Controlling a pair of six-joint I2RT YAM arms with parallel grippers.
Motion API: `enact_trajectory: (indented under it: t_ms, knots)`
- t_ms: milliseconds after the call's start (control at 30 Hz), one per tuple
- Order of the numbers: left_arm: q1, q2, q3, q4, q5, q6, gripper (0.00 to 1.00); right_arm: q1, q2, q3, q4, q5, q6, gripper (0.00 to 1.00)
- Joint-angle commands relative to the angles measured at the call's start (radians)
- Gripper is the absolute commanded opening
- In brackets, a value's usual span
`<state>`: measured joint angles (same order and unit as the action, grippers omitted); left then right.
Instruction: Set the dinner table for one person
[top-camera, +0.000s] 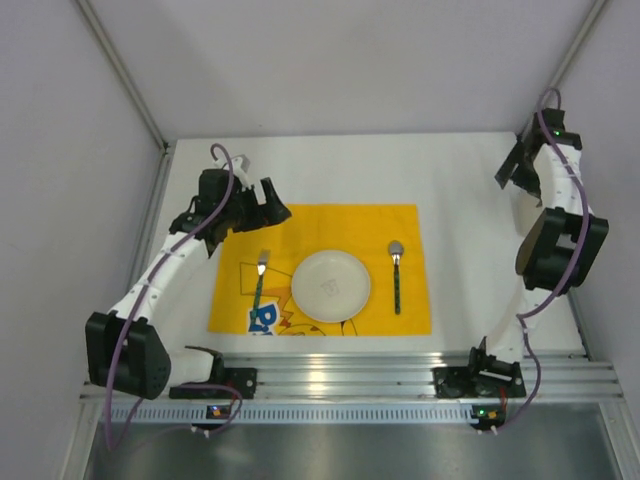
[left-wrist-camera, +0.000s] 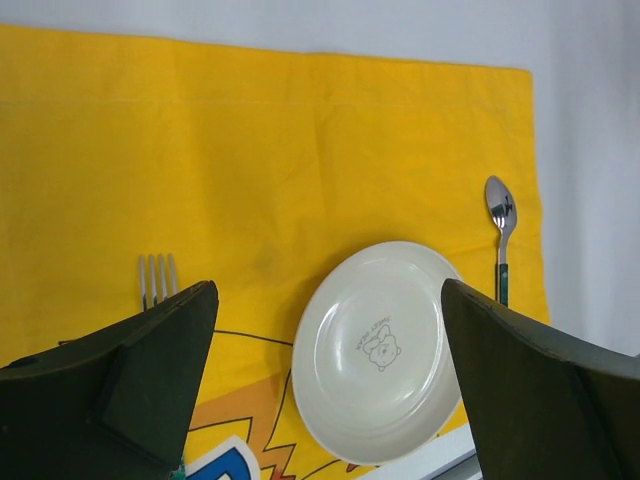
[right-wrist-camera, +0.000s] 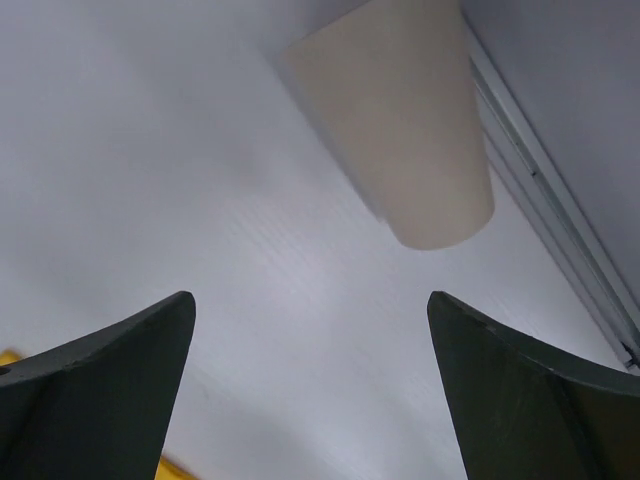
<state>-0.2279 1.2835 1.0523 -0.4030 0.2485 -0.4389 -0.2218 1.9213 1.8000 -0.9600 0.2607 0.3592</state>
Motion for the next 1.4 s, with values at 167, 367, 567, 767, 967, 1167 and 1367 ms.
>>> enact_trajectory:
  t_ms: [167,367,567,767,967,1167,1367]
  knots:
    - [0.002,0.054,-0.078,0.219,0.101,-0.08,0.99,-0.108,0.123,0.144,-0.071,0.089,-0.08,1.0]
    - [0.002,0.086,-0.081,0.225,0.106,-0.055,0.99,-0.159,0.153,0.062,-0.017,0.041,-0.115,1.0]
    - [0.002,0.117,-0.074,0.211,0.12,-0.043,0.99,-0.169,0.231,0.068,0.023,0.032,-0.123,1.0]
    - [0.002,0.105,-0.101,0.182,0.107,-0.03,0.99,-0.188,0.329,0.146,0.03,-0.017,-0.118,1.0]
    - [0.001,0.076,-0.109,0.15,0.1,-0.038,0.99,-0.191,0.37,0.187,0.024,-0.08,-0.109,0.69]
    - [-0.005,0.066,-0.061,0.121,0.092,-0.046,0.99,-0.185,0.286,0.138,0.029,-0.164,-0.083,0.24]
    - [-0.005,0.135,0.034,0.145,0.195,-0.038,0.99,0.02,0.054,-0.005,0.043,-0.291,-0.045,0.13]
